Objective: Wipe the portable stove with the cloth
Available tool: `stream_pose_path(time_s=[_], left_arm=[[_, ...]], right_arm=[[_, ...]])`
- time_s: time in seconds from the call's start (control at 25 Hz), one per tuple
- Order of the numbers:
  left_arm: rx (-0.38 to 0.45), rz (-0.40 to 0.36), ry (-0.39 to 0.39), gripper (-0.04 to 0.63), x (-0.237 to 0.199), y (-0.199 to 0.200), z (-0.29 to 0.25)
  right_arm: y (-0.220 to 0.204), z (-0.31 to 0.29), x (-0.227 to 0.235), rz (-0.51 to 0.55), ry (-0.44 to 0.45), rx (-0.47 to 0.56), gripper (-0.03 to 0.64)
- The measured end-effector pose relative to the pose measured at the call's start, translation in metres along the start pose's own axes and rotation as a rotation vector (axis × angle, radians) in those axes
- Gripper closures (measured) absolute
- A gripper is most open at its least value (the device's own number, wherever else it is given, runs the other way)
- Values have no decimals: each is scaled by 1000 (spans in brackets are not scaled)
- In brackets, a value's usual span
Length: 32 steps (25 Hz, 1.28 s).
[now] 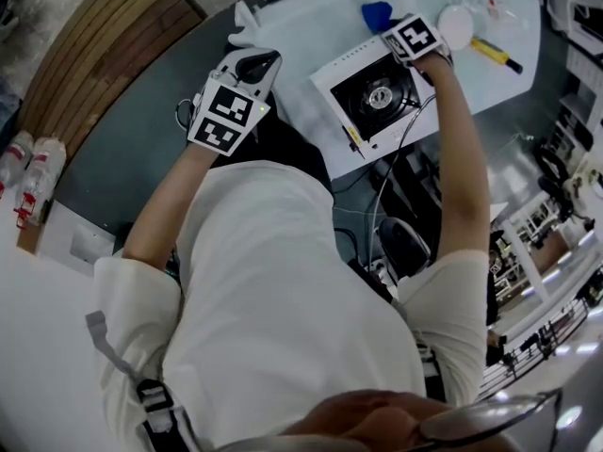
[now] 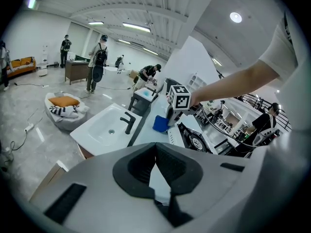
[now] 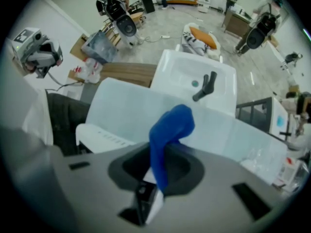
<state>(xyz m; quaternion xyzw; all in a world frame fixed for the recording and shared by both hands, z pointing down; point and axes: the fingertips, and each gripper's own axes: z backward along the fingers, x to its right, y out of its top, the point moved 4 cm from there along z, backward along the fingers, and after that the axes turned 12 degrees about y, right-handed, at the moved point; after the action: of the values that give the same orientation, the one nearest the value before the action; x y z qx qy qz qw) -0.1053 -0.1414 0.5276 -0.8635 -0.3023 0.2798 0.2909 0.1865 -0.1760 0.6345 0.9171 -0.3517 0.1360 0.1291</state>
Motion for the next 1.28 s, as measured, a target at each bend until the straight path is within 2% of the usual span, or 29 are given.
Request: stream_pose_path(time_s=[0.4,0.64,0.88,1.28], left_arm=[[-10,16,-3,563,3,-11,-1],[-2,21,0,563,1,-11,1],[-5,27,1,563,2,-16,3],[-17,32,-2,563,11,-27,2]], right_arm=[[7,-16,-24,-42,97,-55,535],[13,-25,-40,-38,111,-97,535],[16,-37,-69,-35,170,-77,535],[19,-48,-97,-56,218,-23,535]])
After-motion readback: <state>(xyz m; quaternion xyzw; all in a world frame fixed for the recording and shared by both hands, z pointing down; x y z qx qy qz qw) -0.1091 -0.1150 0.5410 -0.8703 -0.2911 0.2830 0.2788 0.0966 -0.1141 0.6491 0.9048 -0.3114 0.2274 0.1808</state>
